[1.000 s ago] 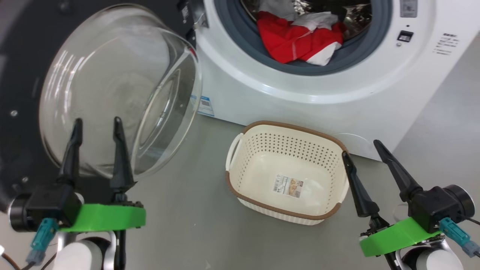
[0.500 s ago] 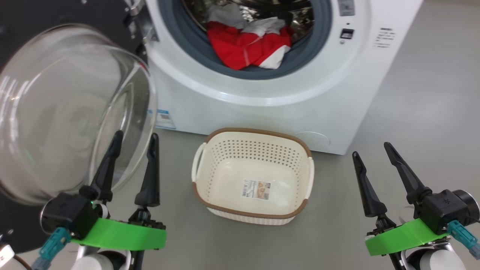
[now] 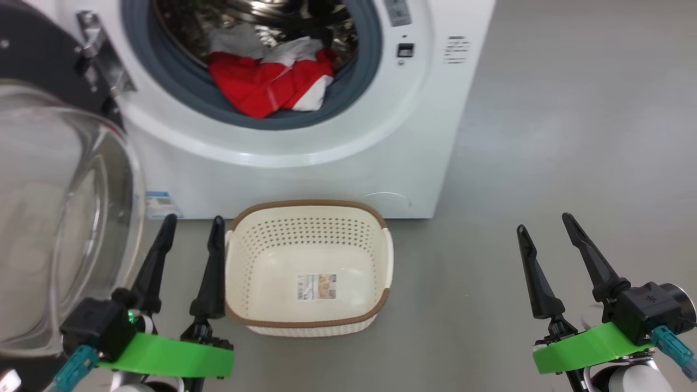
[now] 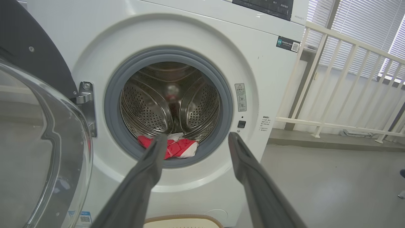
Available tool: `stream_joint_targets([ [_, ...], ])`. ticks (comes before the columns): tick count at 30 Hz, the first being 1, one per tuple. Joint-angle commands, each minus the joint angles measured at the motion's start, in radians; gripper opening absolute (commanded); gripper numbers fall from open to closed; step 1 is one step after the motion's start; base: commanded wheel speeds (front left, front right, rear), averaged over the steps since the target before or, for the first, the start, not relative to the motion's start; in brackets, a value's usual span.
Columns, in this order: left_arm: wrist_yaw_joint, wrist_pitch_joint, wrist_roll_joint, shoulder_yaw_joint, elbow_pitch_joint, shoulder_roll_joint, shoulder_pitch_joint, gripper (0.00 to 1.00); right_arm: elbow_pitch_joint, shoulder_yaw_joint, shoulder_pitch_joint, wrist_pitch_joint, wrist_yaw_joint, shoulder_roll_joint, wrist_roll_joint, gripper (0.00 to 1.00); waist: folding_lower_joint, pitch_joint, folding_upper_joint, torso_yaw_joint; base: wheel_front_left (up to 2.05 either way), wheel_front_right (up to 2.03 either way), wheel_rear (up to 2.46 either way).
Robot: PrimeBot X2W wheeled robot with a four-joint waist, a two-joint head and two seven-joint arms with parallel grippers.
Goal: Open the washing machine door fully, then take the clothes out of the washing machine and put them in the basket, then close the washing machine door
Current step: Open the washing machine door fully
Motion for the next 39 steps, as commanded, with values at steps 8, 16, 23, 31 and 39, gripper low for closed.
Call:
stream_joint_targets([
  [8, -0.004, -0.029, -0.010, 0.056, 0.007, 0.027, 0.043, 1.00, -0.020, 0.031, -0.011, -0.023, 0.006, 0.000, 0.012, 1.00, 0.0000, -0.026, -0.0001, -0.110, 0.00, 0.00, 0.00],
  [16, 0.001, -0.040, -0.004, 0.059, 0.021, 0.028, 0.089, 1.00, -0.027, 0.037, 0.007, -0.031, 0.006, 0.000, 0.009, 1.00, 0.0000, -0.044, -0.0001, -0.126, 0.00, 0.00, 0.00],
  [23, 0.014, -0.046, 0.015, 0.052, 0.019, 0.030, 0.141, 1.00, -0.051, 0.034, 0.045, -0.033, 0.006, 0.000, 0.000, 1.00, 0.0000, -0.081, -0.0001, -0.138, 0.00, 0.00, 0.00],
  [31, 0.038, -0.040, 0.037, 0.044, 0.003, 0.040, 0.181, 1.00, -0.081, 0.010, 0.089, -0.027, 0.006, 0.000, -0.006, 1.00, 0.0000, -0.110, -0.0001, -0.138, 0.00, 0.00, 0.00],
  [39, 0.063, -0.025, 0.046, 0.040, -0.032, 0.044, 0.217, 1.00, -0.109, -0.009, 0.119, -0.019, 0.006, 0.000, -0.004, 1.00, 0.0000, -0.125, -0.0001, -0.135, 0.00, 0.00, 0.00],
])
